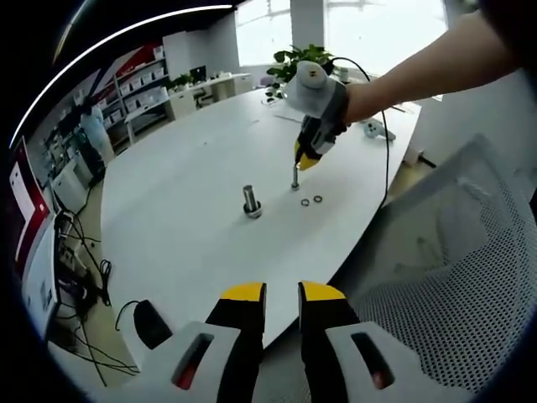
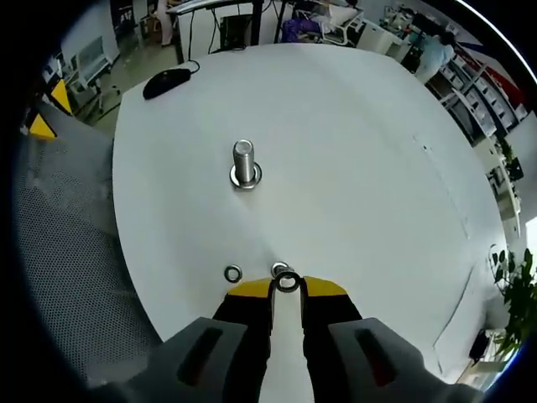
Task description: Place the washer onto the threaded stud by aligning its center hole with the stud, sliding it down to the base, and recovering from edge contact or off-axis alignment until the washer reaches the visible bottom stop.
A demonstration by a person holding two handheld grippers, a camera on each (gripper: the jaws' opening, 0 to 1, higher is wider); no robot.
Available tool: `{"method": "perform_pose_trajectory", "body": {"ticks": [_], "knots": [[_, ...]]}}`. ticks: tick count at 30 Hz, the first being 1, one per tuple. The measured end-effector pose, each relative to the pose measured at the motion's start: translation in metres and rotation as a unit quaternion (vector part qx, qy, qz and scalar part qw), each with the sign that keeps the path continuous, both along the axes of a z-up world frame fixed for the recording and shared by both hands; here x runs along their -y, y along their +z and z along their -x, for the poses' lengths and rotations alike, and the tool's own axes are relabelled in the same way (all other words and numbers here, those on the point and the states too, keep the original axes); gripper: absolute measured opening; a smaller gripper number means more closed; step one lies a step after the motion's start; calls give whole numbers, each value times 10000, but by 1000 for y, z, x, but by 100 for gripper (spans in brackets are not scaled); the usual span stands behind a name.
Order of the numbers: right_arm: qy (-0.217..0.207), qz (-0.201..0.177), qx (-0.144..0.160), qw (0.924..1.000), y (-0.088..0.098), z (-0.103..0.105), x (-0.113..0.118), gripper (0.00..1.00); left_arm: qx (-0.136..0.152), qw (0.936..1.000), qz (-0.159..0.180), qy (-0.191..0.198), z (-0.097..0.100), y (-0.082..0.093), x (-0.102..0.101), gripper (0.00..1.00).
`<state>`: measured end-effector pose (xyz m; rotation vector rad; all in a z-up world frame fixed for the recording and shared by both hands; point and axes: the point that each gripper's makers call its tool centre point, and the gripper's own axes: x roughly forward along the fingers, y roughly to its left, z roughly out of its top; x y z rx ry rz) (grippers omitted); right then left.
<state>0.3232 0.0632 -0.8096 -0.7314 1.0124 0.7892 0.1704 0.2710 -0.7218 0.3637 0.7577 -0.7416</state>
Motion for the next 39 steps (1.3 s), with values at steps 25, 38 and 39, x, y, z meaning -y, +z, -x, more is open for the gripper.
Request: {"method": "perform_pose_trajectory", "body": {"ticks": [25,38,39], "knots": [[33,45,24,10000,1,-1,3,14,-25,10000,-67,-4,1,-2,0,13],[39,-31,105,9999,5,-2,1,14,-51,10000,-78,-27,1,-3,0,13],[62,-42,134,9999,6,-3,-1,14,-56,9999,-81,-31,1,-3,0,13]]}}
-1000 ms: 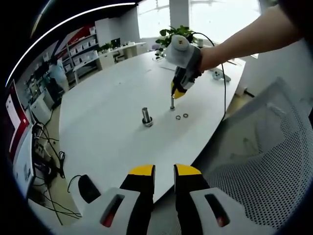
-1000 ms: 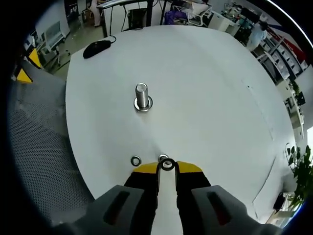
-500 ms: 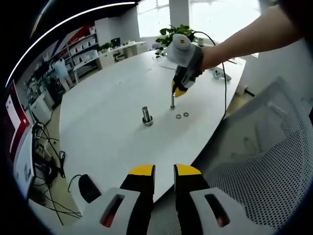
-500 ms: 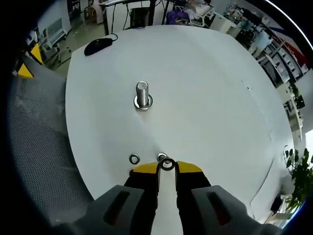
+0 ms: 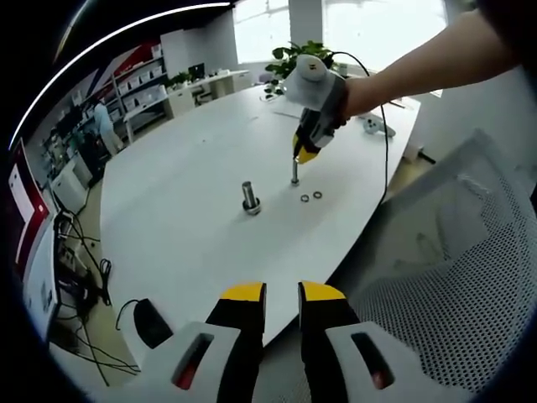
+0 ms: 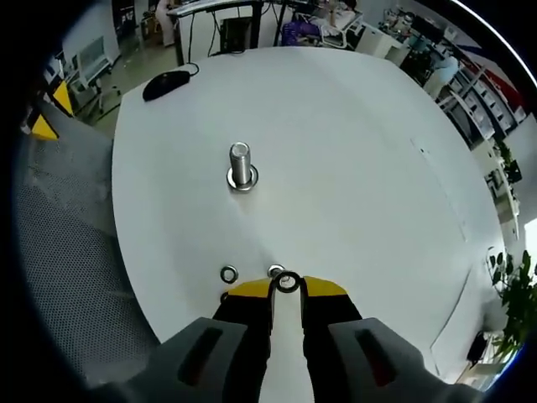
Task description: Place the washer onto the threaded stud by aligning its center hole with the stud, sliding it down to the base, and recovering from edge contact or off-axis alignment until the washer reaches the visible bottom stop.
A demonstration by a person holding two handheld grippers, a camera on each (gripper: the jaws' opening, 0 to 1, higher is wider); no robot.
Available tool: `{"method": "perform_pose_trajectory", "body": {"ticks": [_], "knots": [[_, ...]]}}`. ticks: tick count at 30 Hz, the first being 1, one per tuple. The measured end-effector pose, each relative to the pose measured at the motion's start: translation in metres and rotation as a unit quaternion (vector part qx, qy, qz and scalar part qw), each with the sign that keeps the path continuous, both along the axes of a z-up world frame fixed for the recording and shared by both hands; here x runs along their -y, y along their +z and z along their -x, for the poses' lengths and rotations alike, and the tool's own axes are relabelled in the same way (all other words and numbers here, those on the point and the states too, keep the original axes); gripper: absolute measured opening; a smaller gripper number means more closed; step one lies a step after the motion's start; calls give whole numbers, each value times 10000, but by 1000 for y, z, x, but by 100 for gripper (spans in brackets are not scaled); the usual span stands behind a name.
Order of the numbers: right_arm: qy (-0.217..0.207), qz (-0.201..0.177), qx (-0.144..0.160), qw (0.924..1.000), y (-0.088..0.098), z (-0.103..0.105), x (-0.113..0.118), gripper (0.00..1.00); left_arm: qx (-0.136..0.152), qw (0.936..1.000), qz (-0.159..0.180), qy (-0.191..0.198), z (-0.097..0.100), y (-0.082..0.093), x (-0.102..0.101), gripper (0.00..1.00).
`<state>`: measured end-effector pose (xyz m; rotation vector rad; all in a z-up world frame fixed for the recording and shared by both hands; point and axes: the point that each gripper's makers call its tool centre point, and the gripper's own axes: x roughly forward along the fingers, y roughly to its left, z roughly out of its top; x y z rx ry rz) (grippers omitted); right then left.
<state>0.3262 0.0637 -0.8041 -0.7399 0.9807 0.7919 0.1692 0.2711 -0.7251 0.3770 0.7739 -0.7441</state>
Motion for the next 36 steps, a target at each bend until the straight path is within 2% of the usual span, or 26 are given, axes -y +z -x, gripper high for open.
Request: {"method": "perform_pose_trajectory", "body": {"ticks": [23,36], "knots": [[-11,18,-123,9999,-2,-2,-3,14,-16,10000,33,-63,1,0,2,13],[-44,66,-307,9995,-22,-3,-2,14,-59,10000,-6,-76,3,-2,2,13]]}}
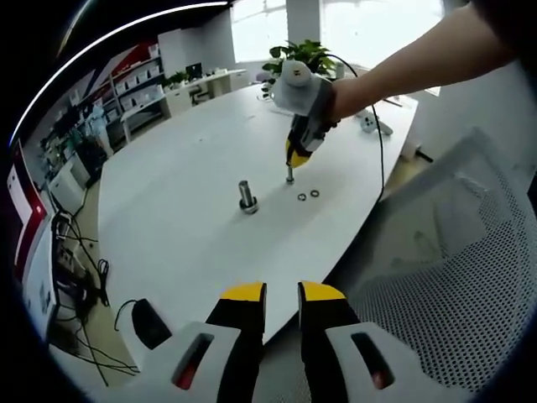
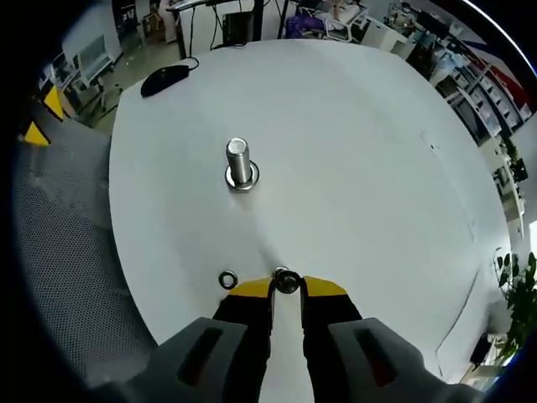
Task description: Place the washer onto the threaded stud by aligning its center hole with the stud, sliding it down to the base, and recovering from edge contact or off-axis alignment until the washer reaches the visible bottom stop.
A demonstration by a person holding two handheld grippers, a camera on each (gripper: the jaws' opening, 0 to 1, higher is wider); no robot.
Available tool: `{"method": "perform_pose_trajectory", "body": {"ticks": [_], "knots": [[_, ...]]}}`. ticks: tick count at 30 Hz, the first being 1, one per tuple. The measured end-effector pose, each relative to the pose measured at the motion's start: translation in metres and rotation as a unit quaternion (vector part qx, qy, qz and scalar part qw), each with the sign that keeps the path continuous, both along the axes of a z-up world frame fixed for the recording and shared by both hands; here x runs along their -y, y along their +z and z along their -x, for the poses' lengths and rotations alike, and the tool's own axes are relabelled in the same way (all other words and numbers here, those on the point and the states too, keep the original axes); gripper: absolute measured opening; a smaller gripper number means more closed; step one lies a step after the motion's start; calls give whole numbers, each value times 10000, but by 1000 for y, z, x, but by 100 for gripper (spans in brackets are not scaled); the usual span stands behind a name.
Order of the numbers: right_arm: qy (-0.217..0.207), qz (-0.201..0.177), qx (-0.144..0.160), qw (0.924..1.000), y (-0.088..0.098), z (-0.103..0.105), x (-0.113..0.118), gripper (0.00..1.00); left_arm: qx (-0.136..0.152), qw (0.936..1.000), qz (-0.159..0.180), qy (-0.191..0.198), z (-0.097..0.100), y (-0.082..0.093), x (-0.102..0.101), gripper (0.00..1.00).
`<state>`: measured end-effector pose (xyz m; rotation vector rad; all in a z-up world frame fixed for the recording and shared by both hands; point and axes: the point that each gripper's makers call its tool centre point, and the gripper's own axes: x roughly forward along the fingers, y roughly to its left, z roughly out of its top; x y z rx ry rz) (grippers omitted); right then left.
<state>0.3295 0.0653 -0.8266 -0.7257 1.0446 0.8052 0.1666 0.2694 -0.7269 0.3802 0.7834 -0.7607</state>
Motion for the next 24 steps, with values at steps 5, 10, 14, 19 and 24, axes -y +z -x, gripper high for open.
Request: {"method": "perform_pose_trajectory", "body": {"ticks": [5,10,14,19,24], "knots": [[-80,-57,-89,9999,-11,0,1,14,-34,10000,-45,-32,1,-2,0,13],[-108,-68,-159,9998,-20,-2,1,15,-80,9999,-56,-35,2,-4,0,13],[-142,-77,-227,9996,-26,-4,1,15,-98,9999,-108,-62,3,-5,0,13],[-174,-94,-291,9994,-31,-2,2,15,-112,9999,-116,-15,2,-6,-1,13],[-276,-158,-359,9989,-33,-2,3,15,-137,9998,-160,-20,3,-8,-2,13]]}}
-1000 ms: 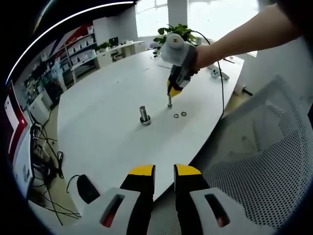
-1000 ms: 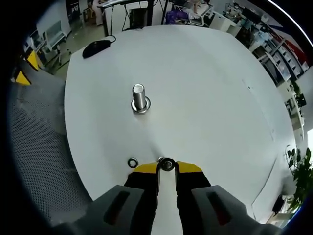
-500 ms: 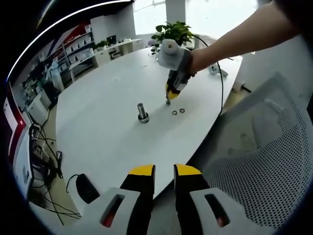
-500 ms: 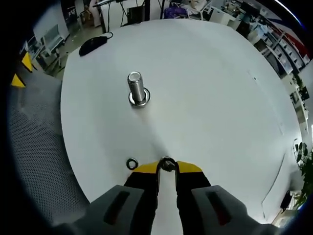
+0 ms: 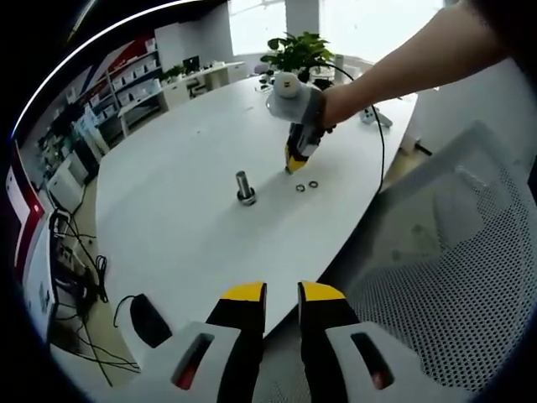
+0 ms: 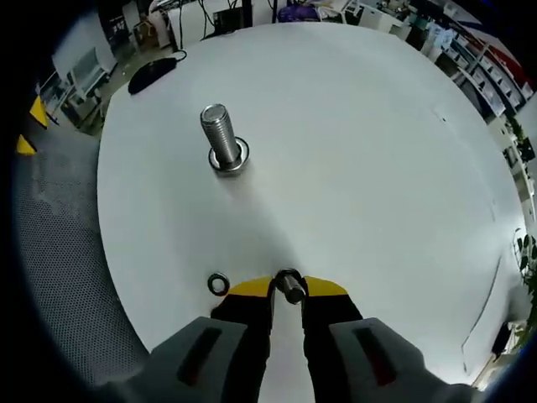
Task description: Place the washer onto the threaded stud by aligning its center hole with the stud, sliding it down to the base, and recovering from edge contact or off-axis alignment until the washer reaches the visible bottom stop.
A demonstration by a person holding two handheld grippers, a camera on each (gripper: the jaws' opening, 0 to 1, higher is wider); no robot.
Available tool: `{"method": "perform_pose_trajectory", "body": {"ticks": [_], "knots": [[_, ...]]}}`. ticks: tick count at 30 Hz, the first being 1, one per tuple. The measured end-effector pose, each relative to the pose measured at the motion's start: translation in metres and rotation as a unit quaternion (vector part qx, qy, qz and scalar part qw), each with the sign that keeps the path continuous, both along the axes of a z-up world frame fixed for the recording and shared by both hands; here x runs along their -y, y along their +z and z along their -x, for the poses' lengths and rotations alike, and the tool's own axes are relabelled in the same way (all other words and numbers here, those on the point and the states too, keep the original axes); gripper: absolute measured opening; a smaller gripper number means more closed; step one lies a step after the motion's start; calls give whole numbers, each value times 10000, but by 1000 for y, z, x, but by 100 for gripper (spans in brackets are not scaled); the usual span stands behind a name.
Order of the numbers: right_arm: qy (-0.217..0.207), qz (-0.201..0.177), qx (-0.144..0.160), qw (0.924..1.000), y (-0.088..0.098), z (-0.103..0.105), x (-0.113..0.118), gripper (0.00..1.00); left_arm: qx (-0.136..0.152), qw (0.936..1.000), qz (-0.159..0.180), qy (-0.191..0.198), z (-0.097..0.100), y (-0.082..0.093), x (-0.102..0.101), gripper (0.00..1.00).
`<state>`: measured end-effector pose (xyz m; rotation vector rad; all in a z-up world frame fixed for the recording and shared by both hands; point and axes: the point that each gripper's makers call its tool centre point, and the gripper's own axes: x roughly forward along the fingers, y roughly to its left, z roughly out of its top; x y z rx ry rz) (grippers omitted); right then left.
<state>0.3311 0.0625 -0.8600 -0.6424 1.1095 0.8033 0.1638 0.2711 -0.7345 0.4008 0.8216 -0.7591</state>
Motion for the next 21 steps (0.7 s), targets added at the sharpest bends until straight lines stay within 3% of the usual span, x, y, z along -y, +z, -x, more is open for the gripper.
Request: {"method": "perform_pose_trajectory", "body": {"ticks": [12,21], "knots": [[-186,-64,-51,9998,-1,6,7,21,2,10000,-43,14,0,-1,-1,13],[-409,-129,86,9990,12,12,19,23,40,10000,28,30,-2,2,0,13]]}}
